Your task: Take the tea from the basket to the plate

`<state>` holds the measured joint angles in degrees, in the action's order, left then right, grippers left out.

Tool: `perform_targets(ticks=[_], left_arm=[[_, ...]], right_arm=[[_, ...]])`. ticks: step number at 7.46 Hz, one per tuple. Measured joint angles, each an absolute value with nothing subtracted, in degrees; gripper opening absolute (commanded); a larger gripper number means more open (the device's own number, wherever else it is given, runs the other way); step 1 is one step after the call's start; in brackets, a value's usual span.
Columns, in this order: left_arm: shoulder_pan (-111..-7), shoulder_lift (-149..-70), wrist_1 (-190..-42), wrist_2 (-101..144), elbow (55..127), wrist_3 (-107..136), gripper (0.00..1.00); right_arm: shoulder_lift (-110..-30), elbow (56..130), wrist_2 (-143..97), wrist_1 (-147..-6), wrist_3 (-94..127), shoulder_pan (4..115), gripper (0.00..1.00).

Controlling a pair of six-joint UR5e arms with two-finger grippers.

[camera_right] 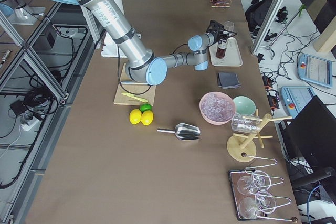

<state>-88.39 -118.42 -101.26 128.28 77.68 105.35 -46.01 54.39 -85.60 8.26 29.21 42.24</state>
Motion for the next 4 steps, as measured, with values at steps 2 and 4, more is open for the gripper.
perform_targets(ticks=[2, 4], left_arm=[[-89.13, -111.99, -100.89, 134.09, 84.14, 93.86, 0.93], [-89.41, -101.05, -100.64, 135.81, 94.51, 76.6, 0.93]], right_arm=[[-45.96, 54.74, -84.71, 8.23, 29.25, 41.18, 1.0], [-46.13, 56.31, -84.81, 8.21, 29.36, 40.91, 1.0]])
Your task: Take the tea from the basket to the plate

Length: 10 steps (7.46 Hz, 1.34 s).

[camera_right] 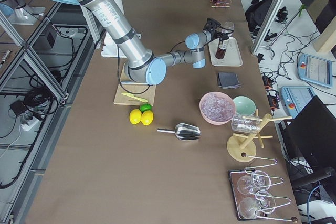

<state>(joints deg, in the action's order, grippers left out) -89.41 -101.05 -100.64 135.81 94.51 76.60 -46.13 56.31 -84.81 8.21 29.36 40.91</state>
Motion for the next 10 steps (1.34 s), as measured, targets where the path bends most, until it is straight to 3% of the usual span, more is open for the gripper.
perform_targets(ticks=[5, 7, 10], left_arm=[[-89.17, -87.22, -94.99, 138.69, 103.05, 29.46, 0.87], [-87.59, -83.58, -93.69, 135.3, 104.15, 22.24, 0.96], [-87.63, -80.78, -93.11, 133.74, 103.92, 18.75, 0.97]], right_arm=[[-51.55, 65.59, -99.85, 2.64, 32.55, 46.29, 1.0], [-53.67, 72.07, -114.55, -8.75, 33.13, 50.19, 1.0], [-55.18, 74.27, -137.66, -29.22, 33.1, 58.19, 1.0]])
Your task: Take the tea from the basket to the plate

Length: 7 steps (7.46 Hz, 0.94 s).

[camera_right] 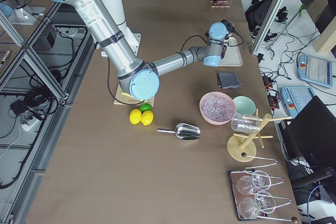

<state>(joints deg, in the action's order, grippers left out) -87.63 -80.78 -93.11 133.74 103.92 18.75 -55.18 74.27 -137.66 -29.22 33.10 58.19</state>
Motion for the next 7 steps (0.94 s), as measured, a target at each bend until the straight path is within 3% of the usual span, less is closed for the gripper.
perform_targets(ticks=[1, 4, 7], left_arm=[[-87.74, -80.6, -93.09, 133.74, 103.71, 18.62, 0.97], [-87.88, -80.44, -93.08, 133.77, 103.54, 18.5, 0.97], [-88.66, -80.37, -93.09, 133.79, 104.17, 14.82, 0.97]], right_arm=[[-56.76, 74.7, -142.44, -36.94, 33.06, 61.03, 1.0], [-71.69, 92.43, -139.77, -68.99, 30.49, 61.94, 1.0], [-90.39, 107.0, -130.5, -82.49, 19.67, 62.2, 1.0]])
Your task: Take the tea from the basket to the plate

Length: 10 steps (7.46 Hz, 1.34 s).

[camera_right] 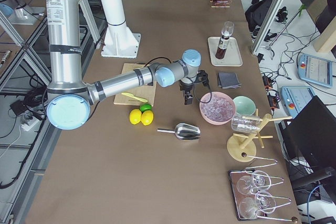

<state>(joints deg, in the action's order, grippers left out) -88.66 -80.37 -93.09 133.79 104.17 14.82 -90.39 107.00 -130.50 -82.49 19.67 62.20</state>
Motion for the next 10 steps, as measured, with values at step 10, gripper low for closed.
perform_targets(ticks=[10], left_arm=[[-96.68, -73.21, -92.76, 134.23, 106.22, 11.59, 0.97]], right_arm=[[-101.19, 98.4, -127.89, -84.15, 7.11, 82.73, 1.0]])
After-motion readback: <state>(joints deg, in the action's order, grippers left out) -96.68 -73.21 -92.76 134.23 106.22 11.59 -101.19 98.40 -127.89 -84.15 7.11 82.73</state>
